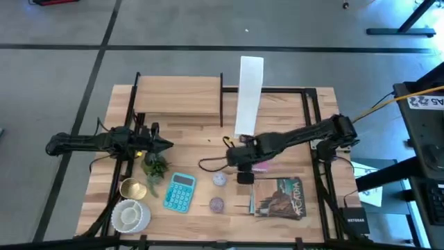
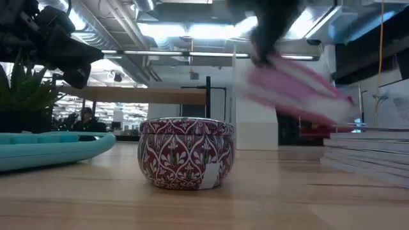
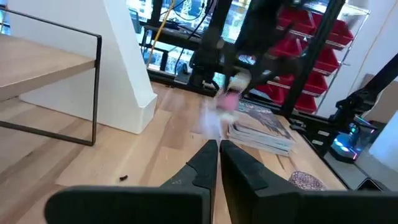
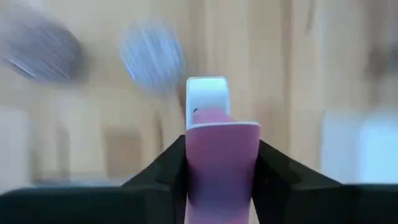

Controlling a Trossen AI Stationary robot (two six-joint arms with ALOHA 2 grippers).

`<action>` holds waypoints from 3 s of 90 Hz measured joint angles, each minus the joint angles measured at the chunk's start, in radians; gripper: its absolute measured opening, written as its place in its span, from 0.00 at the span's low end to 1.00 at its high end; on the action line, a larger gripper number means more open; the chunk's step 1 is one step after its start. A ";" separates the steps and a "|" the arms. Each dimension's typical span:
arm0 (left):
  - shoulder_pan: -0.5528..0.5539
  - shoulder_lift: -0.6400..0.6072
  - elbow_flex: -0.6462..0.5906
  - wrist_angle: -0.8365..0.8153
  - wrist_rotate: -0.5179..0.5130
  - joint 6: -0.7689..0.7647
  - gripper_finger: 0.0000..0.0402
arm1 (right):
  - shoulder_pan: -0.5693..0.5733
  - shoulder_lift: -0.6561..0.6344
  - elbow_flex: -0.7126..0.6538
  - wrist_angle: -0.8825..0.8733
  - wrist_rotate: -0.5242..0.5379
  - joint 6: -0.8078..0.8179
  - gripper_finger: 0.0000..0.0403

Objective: Stock shelves
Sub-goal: Put the pink stapler on the shelf, then put the white patterned scented candle on the shelf

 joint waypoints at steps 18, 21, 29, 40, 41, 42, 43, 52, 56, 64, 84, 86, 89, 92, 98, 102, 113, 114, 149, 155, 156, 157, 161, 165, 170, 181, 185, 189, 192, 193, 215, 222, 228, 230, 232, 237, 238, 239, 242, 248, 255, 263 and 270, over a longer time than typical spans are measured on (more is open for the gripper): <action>0.000 0.000 0.000 0.000 0.000 0.000 0.01 | -0.008 0.053 0.352 0.072 0.011 -0.689 0.26; 0.000 0.000 0.000 0.000 0.000 0.000 0.01 | -0.014 0.073 0.398 0.085 0.014 -0.824 0.26; 0.000 0.000 0.000 0.000 0.000 0.000 0.01 | -0.058 0.133 0.501 0.115 0.018 -1.086 0.26; 0.000 0.000 0.000 0.000 0.000 0.000 0.01 | -0.157 0.228 0.607 0.125 0.024 -1.278 0.26; 0.000 0.000 0.000 0.000 0.000 0.000 0.01 | -0.166 0.236 0.614 0.123 0.022 -1.297 0.26; 0.000 0.000 0.000 0.000 0.000 0.000 0.01 | -0.174 0.244 0.621 0.121 0.020 -1.316 0.26; 0.000 0.000 0.000 0.000 0.000 0.000 0.01 | -0.182 0.251 0.627 0.118 0.018 -1.336 0.26; 0.000 0.000 0.000 0.000 0.000 0.000 0.01 | -0.257 0.312 0.649 0.107 -0.005 -1.507 0.26; 0.000 0.000 0.000 0.000 0.000 0.000 0.01 | -0.288 0.334 0.649 0.099 -0.029 -1.564 0.26; 0.000 0.000 0.000 0.001 0.000 0.000 0.01 | -0.346 0.382 0.649 0.057 -0.080 -1.635 0.26; 0.000 0.000 0.000 0.000 0.000 0.000 0.01 | -0.423 0.423 0.648 -0.078 -0.042 -1.706 0.26; 0.000 0.000 0.000 0.000 0.000 0.000 0.01 | -0.424 0.420 0.649 -0.090 -0.033 -1.706 0.26; 0.000 0.000 0.000 0.000 0.000 0.000 0.01 | -0.423 0.419 0.649 -0.111 -0.022 -1.706 0.26; 0.000 0.000 0.000 0.000 0.000 0.000 0.01 | -0.421 0.418 0.650 -0.131 -0.009 -1.707 0.26; 0.000 0.000 0.000 0.000 0.000 0.000 0.01 | -0.420 0.420 0.650 -0.169 0.025 -1.707 0.26; 0.000 0.000 0.000 0.000 0.000 0.000 0.01 | -0.418 0.420 0.649 -0.191 0.041 -1.707 0.26; 0.000 0.000 0.000 0.000 0.000 0.000 0.01 | -0.420 0.420 0.649 -0.178 0.076 -1.707 0.26; 0.000 0.000 0.000 0.000 0.000 0.000 0.01 | -0.420 0.420 0.649 -0.175 0.081 -1.707 0.26; 0.000 0.000 0.000 0.000 0.000 0.000 0.01 | -0.433 0.420 0.649 -0.166 0.121 -1.709 0.34; 0.000 0.000 0.000 0.000 0.000 0.000 0.01 | -0.433 0.420 0.649 -0.170 0.121 -1.710 0.30; 0.000 0.000 0.000 0.000 0.000 0.000 0.01 | -0.433 0.420 0.649 -0.171 0.122 -1.710 0.30; 0.000 0.000 0.000 0.000 0.000 0.000 0.01 | -0.433 0.420 0.649 -0.171 0.123 -1.709 0.29; 0.000 0.000 0.000 0.000 0.000 0.000 0.01 | -0.433 0.420 0.649 -0.172 0.131 -1.708 0.28; 0.000 0.000 0.000 0.000 0.000 0.000 0.01 | -0.433 0.420 0.649 -0.173 0.139 -1.708 0.28; 0.000 0.000 0.000 0.000 0.000 0.000 0.01 | -0.433 0.420 0.649 -0.173 0.152 -1.707 0.29; 0.000 0.000 0.000 0.000 0.000 0.000 0.01 | -0.433 0.417 0.649 -0.172 0.192 -1.704 0.35; 0.000 0.000 0.000 0.000 0.000 0.000 0.01 | -0.433 0.416 0.649 -0.167 0.212 -1.706 0.37; 0.000 0.000 0.000 0.000 0.000 0.000 0.01 | -0.432 0.415 0.649 -0.157 0.231 -1.708 0.38; 0.000 0.000 0.000 0.000 0.000 0.000 0.01 | -0.432 0.415 0.649 -0.153 0.244 -1.709 0.39; 0.000 0.000 0.000 0.000 0.000 0.000 0.01 | -0.432 0.415 0.649 -0.152 0.246 -1.709 0.39; 0.000 0.000 0.000 0.000 0.000 0.000 0.01 | -0.432 0.415 0.649 -0.143 0.279 -1.710 0.40; 0.000 0.000 0.000 0.000 0.000 0.000 0.01 | -0.426 0.415 0.649 -0.148 0.294 -1.706 0.40; 0.000 0.000 0.000 0.000 0.000 0.000 0.01 | -0.422 0.415 0.649 -0.148 0.299 -1.685 0.40; 0.000 0.000 0.000 0.000 0.000 0.000 0.01 | -0.419 0.415 0.649 -0.150 0.299 -1.676 0.40; 0.000 0.000 0.000 0.000 0.000 0.000 0.01 | -0.416 0.415 0.649 -0.154 0.300 -1.658 0.41; 0.000 0.000 0.000 0.000 0.000 0.000 0.01 | -0.407 0.415 0.649 -0.166 0.304 -1.633 0.43; 0.000 0.000 0.000 0.000 0.000 0.000 0.01 | -0.406 0.415 0.649 -0.168 0.304 -1.631 0.43; 0.000 0.000 0.000 0.000 0.000 0.000 0.01 | -0.404 0.415 0.649 -0.170 0.304 -1.629 0.44; 0.000 0.000 0.000 0.000 0.000 0.000 0.01 | -0.399 0.414 0.649 -0.178 0.305 -1.626 0.45; 0.000 0.000 0.000 0.000 0.000 0.000 0.01 | -0.391 0.414 0.649 -0.194 0.320 -1.624 0.49; 0.000 0.000 0.000 0.000 0.000 0.000 0.01 | -0.384 0.414 0.649 -0.202 0.355 -1.607 0.53; 0.000 0.000 0.000 0.000 0.000 0.000 0.01 | -0.378 0.405 0.649 -0.203 0.420 -1.567 0.58; 0.000 0.000 0.000 0.000 0.000 0.000 0.01 | -0.360 0.386 0.649 -0.201 0.512 -1.521 0.62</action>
